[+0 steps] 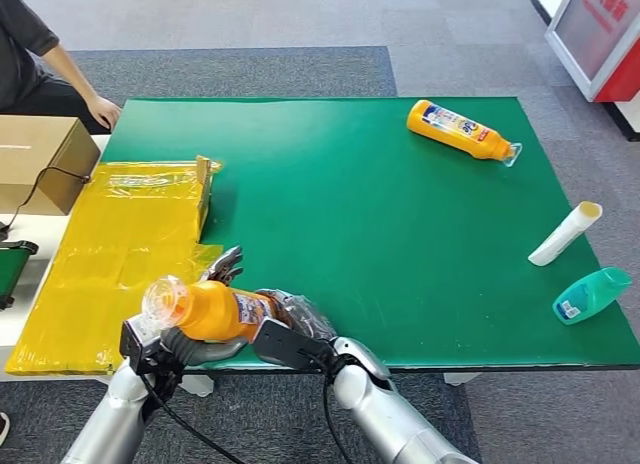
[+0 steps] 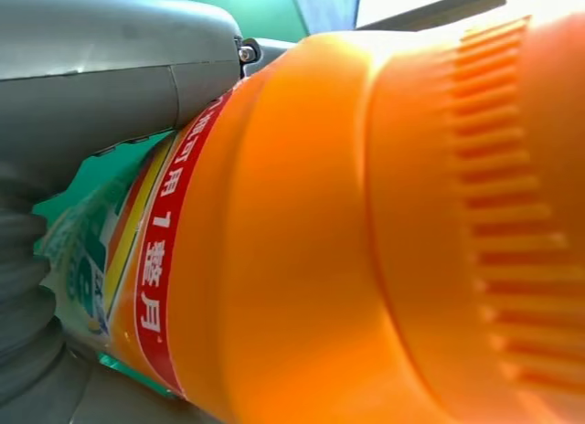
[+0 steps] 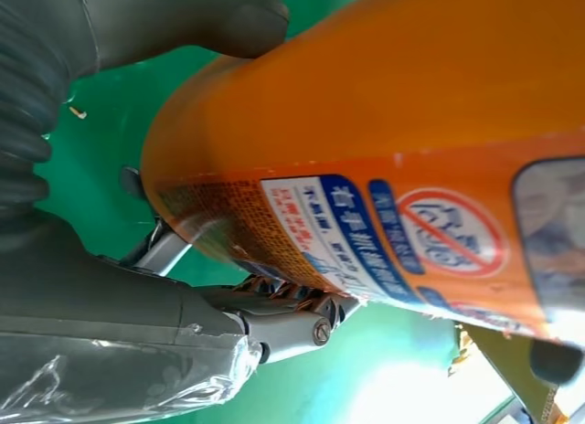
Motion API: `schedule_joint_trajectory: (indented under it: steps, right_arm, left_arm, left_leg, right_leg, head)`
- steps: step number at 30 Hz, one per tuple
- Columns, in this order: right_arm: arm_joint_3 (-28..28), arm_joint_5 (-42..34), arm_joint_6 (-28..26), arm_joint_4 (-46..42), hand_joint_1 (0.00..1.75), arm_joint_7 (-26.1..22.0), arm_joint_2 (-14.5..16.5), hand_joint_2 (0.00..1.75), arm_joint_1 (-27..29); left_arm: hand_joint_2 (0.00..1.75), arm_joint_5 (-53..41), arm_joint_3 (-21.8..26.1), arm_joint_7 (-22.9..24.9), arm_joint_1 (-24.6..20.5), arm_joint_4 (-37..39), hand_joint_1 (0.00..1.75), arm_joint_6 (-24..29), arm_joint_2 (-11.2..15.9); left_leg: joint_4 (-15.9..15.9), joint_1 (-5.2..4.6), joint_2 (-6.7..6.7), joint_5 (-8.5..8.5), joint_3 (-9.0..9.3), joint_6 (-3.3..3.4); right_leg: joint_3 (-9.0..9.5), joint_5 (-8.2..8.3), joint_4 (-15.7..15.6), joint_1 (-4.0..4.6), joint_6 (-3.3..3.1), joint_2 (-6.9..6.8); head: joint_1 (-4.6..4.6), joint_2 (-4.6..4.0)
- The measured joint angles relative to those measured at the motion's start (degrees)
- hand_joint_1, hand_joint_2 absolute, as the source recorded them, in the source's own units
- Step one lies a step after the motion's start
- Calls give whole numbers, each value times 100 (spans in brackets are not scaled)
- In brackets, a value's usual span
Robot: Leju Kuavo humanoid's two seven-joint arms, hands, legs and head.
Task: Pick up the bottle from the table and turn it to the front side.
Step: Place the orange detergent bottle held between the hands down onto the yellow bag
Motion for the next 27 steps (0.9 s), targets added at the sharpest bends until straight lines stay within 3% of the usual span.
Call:
schedule_joint_trajectory:
  steps: [2,4,5,8,9,15,18,20,22,24,27]
  right_arm:
    - [-11,-9,-10,23,101,-1,0,175,-6]
    - [-26,-13,-12,32,101,-2,0,175,-11]
    - [-31,-14,-12,33,88,-2,0,175,-11]
    - [-37,-15,-12,35,12,2,0,175,-11]
    - [-41,-15,-14,38,0,16,0,175,-10]
    - [-189,8,-32,9,0,94,-6,175,112]
    - [-343,7,1,-240,0,156,-32,175,288]
    - [-483,-1,72,-526,0,260,-77,175,451]
    - [-669,1,159,-839,0,381,-147,175,638]
    - [-853,10,231,-1134,0,442,-205,175,799]
    - [-1057,16,305,-1449,0,445,-233,175,947]
  left_arm:
    - [175,-86,13,1,76,-156,175,109,-45]
    - [175,-174,22,1,142,-272,175,183,-68]
    - [175,-208,25,1,168,-317,175,208,-72]
    - [175,-265,26,0,220,-420,175,243,-80]
    - [175,-288,26,0,228,-447,175,258,-87]
    - [175,-808,25,-1,236,-499,175,690,-146]
    - [175,-2209,11,127,266,-607,175,1903,-136]
    - [175,-3737,-34,641,275,-813,175,2950,-59]
    - [175,-5119,-82,1478,243,-1067,175,3593,71]
    - [175,-6011,-95,2184,169,-1217,175,3795,230]
    - [175,-6757,-44,2725,49,-1219,175,3864,529]
  left_leg:
    - [0,0,1,0,0,-1]
    - [0,0,1,0,0,-1]
    - [0,0,1,0,0,-1]
    - [0,0,1,0,0,-1]
    - [0,0,1,0,0,-1]
    - [0,-1,1,0,0,-1]
    - [0,-1,0,-1,0,-1]
    - [0,0,0,-1,-1,-1]
    - [0,0,-1,-1,-2,-1]
    - [0,0,2,-4,-2,-5]
    - [0,1,14,-6,1,-11]
  right_leg:
    - [-1,0,0,0,0,1]
    - [-2,0,0,0,-1,1]
    - [-2,0,0,0,-1,1]
    - [-2,-1,0,1,-1,1]
    - [-2,-1,0,1,-1,0]
    - [0,0,0,-1,0,0]
    - [-1,0,0,-1,0,0]
    - [-1,-1,0,-1,0,0]
    - [0,-1,0,0,0,-2]
    - [-2,0,0,0,-4,3]
    - [-10,5,0,1,-10,19]
  head:
    - [-1,0]
    - [-1,0]
    - [-1,0]
    - [0,0]
    - [0,0]
    - [-1,0]
    - [-1,0]
    - [-1,0]
    - [1,0]
    - [1,0]
    - [-2,0]
